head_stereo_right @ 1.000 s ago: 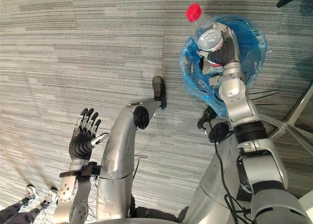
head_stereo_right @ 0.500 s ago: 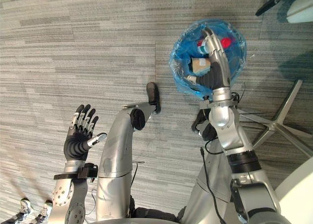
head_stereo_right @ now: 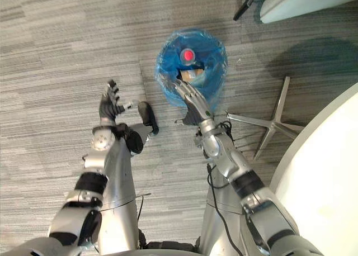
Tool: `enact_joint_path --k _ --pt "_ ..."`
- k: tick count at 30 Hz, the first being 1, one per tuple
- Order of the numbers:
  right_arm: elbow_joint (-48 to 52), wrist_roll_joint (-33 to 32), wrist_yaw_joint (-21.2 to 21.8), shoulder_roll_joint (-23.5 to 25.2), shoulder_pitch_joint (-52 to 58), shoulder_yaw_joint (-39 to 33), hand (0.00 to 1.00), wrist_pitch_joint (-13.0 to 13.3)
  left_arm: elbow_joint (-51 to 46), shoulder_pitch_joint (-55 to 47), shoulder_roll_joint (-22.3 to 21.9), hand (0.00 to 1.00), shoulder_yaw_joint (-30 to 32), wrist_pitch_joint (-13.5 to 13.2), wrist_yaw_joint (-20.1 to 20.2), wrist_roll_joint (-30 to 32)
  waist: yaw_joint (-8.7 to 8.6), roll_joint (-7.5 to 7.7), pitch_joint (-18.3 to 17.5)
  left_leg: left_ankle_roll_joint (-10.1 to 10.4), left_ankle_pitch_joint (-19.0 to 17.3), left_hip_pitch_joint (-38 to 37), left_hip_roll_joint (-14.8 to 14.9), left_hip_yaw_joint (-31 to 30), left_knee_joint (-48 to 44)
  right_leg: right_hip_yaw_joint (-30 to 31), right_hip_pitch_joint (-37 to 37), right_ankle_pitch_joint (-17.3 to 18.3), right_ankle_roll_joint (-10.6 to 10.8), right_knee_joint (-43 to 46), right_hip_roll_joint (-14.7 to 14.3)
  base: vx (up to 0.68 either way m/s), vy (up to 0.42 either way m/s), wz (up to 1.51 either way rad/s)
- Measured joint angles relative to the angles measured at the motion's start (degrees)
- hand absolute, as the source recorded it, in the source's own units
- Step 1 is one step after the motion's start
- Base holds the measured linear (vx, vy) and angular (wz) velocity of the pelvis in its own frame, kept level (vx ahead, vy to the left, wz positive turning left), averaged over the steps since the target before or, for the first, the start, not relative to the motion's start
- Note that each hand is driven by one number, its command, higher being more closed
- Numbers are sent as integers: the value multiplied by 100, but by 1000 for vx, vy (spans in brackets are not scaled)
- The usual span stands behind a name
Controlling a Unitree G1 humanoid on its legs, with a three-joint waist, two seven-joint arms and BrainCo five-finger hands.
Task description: Gather rubbish on tea table into small bin, then transfer packed bag to large trash can.
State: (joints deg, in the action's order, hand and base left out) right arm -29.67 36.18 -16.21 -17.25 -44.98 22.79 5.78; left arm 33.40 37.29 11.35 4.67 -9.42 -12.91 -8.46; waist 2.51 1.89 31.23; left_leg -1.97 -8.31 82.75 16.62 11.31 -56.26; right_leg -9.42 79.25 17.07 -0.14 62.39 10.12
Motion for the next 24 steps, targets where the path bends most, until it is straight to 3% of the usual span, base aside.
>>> enact_joint_path --k 4,12,19,24 --pt "-687 2 3 20 -462 -71 100 -222 165 22 -125 0 0 -1 -85 -108 25 -17 18 -36 48 145 -75 -12 12 -15 145 5 7 44 72 -27 33 8" --pt "-796 -267 -47 -3 -539 -273 100 -248 204 39 -198 0 75 -97 -221 -112 56 -17 18 0 57 158 -145 -30 84 -24 147 17 28 22 117 -31 33 4" --pt "655 -738 -134 89 50 -537 100 -208 -140 -229 -221 0 237 -92 -241 -108 109 -16 18 -45 106 103 -128 -134 10 -136 -9 6 27 26 120 -18 23 1" --pt "1639 -1545 -95 326 942 -928 100 -91 -468 -882 -397 0 224 -64 -234 -90 121 0 9 19 101 -698 -166 -90 304 -168 -809 10 59 -242 111 -37 19 7"
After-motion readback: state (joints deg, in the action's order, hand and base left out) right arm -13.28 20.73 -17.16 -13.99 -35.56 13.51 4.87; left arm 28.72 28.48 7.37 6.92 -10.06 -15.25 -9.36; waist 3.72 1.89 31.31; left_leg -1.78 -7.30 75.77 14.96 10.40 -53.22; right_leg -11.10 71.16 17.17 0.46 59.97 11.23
